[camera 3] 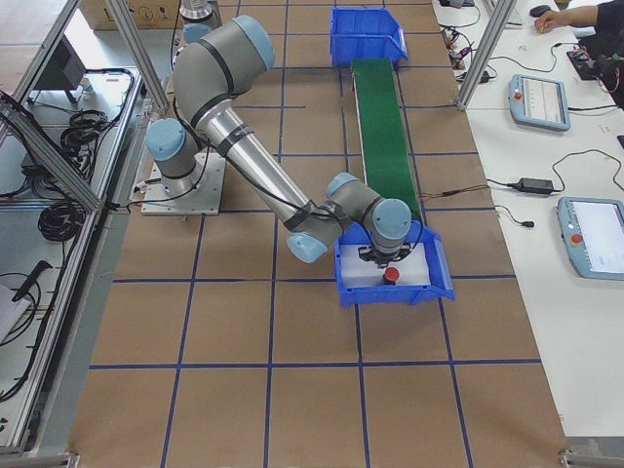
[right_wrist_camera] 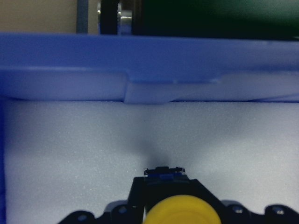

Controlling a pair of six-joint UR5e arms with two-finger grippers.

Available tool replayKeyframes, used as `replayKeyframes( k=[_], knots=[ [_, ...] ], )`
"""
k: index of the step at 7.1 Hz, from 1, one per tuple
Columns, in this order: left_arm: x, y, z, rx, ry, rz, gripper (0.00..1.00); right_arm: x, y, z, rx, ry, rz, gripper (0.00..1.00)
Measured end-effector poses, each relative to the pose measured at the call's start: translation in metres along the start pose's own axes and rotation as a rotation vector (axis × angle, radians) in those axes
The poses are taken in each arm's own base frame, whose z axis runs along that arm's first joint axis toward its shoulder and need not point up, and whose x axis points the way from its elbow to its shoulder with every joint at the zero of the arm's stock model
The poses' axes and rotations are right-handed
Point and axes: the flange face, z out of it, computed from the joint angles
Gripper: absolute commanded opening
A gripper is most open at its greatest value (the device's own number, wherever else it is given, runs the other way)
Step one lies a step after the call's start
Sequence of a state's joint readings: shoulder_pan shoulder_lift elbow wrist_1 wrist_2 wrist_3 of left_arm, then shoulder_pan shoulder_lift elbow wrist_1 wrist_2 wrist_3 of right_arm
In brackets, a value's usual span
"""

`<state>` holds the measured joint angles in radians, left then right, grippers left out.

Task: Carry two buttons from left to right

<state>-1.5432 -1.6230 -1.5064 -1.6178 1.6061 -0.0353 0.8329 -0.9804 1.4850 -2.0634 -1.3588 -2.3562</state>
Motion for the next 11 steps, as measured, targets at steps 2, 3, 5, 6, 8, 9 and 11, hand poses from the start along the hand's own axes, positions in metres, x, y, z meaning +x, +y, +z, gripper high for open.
replayKeyframes(
  k=[2,3,5,6,8,9,11],
  knots=[
    [0.0,0.0,0.0,0.0,0.0,0.0,1.0,-0.001,-0.002,0.002,0.005,0.011,-0.002,1.0],
    [0.0,0.0,0.0,0.0,0.0,0.0,1.0,0.0,-0.003,-0.008,-0.004,0.016,-0.004,1.0],
    [0.0,0.0,0.0,0.0,0.0,0.0,1.0,-0.006,-0.026,-0.071,-0.037,0.005,0.003,1.0],
    [0.0,0.0,0.0,0.0,0.0,0.0,1.0,-0.016,-0.049,-0.117,-0.068,-0.018,0.018,1.0],
    [0.0,0.0,0.0,0.0,0.0,0.0,1.0,-0.048,-0.107,-0.196,-0.104,-0.077,0.145,1.0],
    [0.0,0.0,0.0,0.001,0.0,0.0,1.0,-0.063,-0.139,-0.219,-0.113,-0.109,0.267,1.0],
    [0.0,0.0,0.0,0.002,0.0,0.001,1.0,-0.065,-0.223,-0.233,-0.145,-0.145,0.442,1.0]
  ],
)
